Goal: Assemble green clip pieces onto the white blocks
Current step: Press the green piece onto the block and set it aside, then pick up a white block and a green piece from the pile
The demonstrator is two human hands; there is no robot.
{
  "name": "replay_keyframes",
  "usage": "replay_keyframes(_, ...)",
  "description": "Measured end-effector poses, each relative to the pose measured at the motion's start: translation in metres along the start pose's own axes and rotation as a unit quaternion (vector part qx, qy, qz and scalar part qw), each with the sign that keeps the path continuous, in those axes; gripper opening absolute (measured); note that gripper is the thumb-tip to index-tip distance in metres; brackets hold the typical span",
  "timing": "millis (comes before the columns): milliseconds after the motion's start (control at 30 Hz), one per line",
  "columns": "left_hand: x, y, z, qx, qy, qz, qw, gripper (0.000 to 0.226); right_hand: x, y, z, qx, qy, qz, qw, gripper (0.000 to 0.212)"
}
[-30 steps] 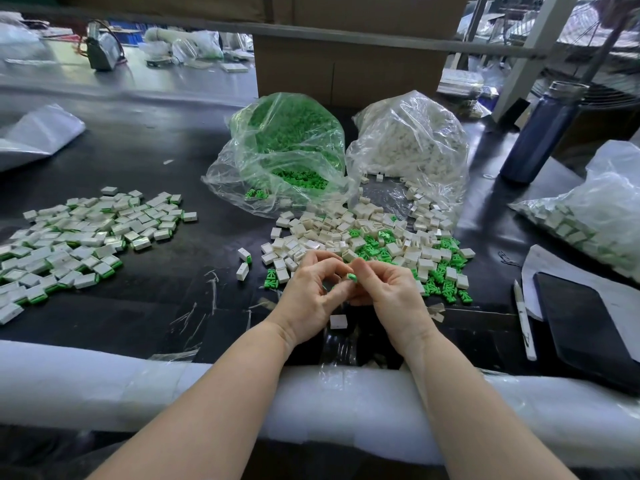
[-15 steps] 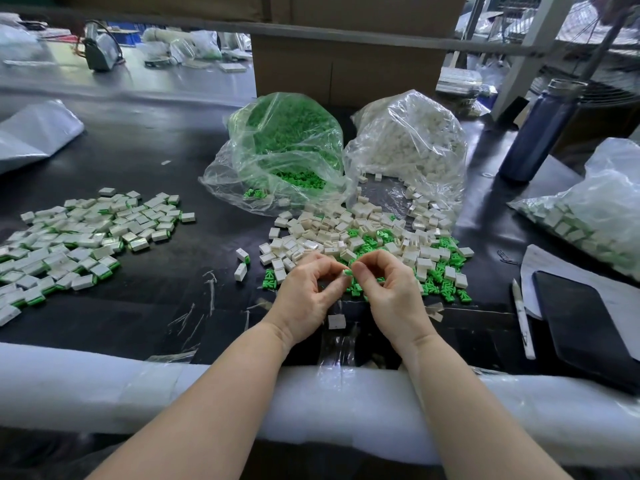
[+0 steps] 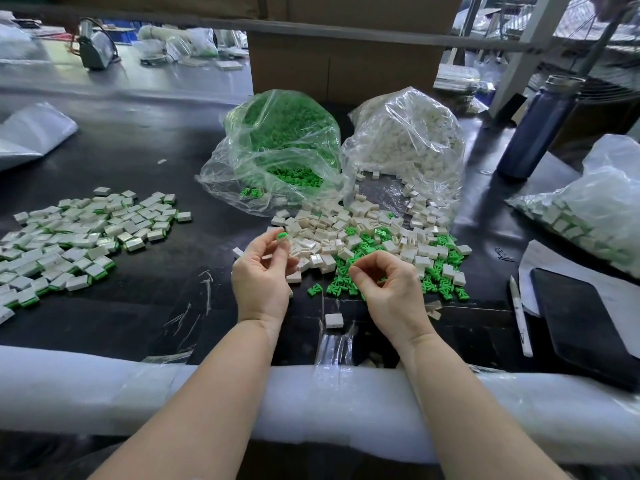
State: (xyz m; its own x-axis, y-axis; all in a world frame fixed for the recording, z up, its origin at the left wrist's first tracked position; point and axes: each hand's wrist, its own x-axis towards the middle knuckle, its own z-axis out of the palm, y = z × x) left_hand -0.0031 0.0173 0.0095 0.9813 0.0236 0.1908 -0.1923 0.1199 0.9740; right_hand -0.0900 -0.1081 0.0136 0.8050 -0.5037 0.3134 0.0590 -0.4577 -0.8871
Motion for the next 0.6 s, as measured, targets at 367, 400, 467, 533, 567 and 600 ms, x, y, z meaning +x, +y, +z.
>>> replay_keyframes(367,0.009,0.000,-0.011,0.252,0.096,0.016,0.963,0.032,-0.001,-0.001,-0.001,0.007,-0.004,0.020,1.000,0.020)
replay_keyframes(400,0.009,-0.001,-0.011,0.275,0.081,0.006,0.958,0.034,-0.001,0.000,-0.001,0.007,-0.003,0.021,1.000,0.020)
replay_keyframes(467,0.009,-0.002,-0.011,0.314,0.056,-0.012,0.948,0.035,-0.001,0.000,-0.002,0.006,-0.002,0.023,1.000,0.020)
replay_keyframes(533,0.008,-0.001,-0.011,0.340,0.036,-0.021,0.939,0.032,-0.001,0.001,-0.002,-0.002,-0.002,0.026,1.000,0.019)
replay_keyframes(567,0.007,-0.001,-0.010,0.350,0.027,-0.024,0.936,0.033,-0.001,0.002,-0.001,-0.009,-0.001,0.028,1.000,0.018)
replay_keyframes(600,0.007,0.000,-0.010,0.357,0.019,-0.024,0.934,0.035,0.000,0.002,-0.001,-0.016,0.000,0.030,0.999,0.017)
